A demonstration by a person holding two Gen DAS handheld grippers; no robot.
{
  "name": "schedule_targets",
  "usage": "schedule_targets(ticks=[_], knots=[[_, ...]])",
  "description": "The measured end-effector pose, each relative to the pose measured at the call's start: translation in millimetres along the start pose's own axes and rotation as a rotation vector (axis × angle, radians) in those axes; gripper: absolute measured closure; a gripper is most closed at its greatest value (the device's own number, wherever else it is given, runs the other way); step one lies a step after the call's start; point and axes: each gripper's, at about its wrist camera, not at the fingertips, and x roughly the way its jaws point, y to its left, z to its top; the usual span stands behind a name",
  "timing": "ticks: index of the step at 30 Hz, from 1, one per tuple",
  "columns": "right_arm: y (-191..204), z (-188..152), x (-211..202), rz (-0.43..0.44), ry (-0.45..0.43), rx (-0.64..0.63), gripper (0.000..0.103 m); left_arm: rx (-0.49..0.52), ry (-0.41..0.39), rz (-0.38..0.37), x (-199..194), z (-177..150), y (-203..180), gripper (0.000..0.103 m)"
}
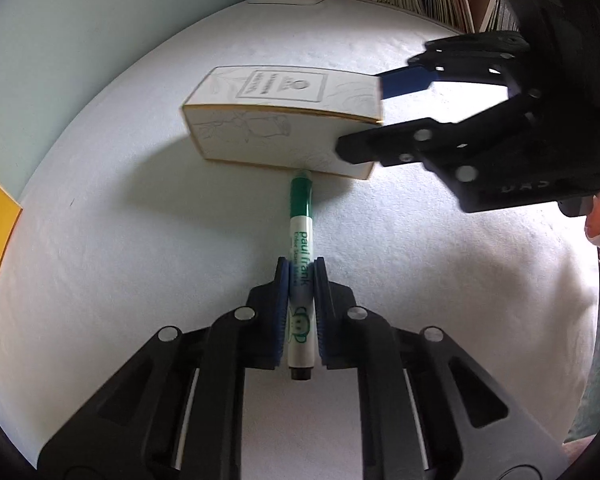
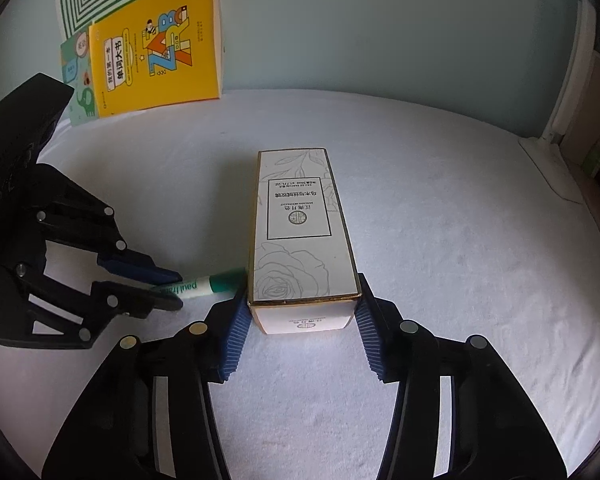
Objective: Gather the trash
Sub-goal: 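Grasp the green marker with the left tool while the right tool grasps the white box, then carry the marker and box off the desk over the teal wastebasket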
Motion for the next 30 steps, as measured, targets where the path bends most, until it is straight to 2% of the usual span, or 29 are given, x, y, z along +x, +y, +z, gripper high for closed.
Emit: schedule_targets(ticks=[9, 20, 30], knots=[[-1, -38, -44, -0.042, -0.007, 0.046, 0.054, 0.008, 0.007, 0.042, -5, -6, -14, 0.092], [14, -87, -98, -0.104, -0.022, 0.08, 0.054, 0.064, -0.018, 0.008, -22, -16, -49, 0.092], [16, -131, -146, -0.161, -0.039, 0.141, 0.054, 0.146, -0.039, -0.033, -38, -30, -104, 0.092]])
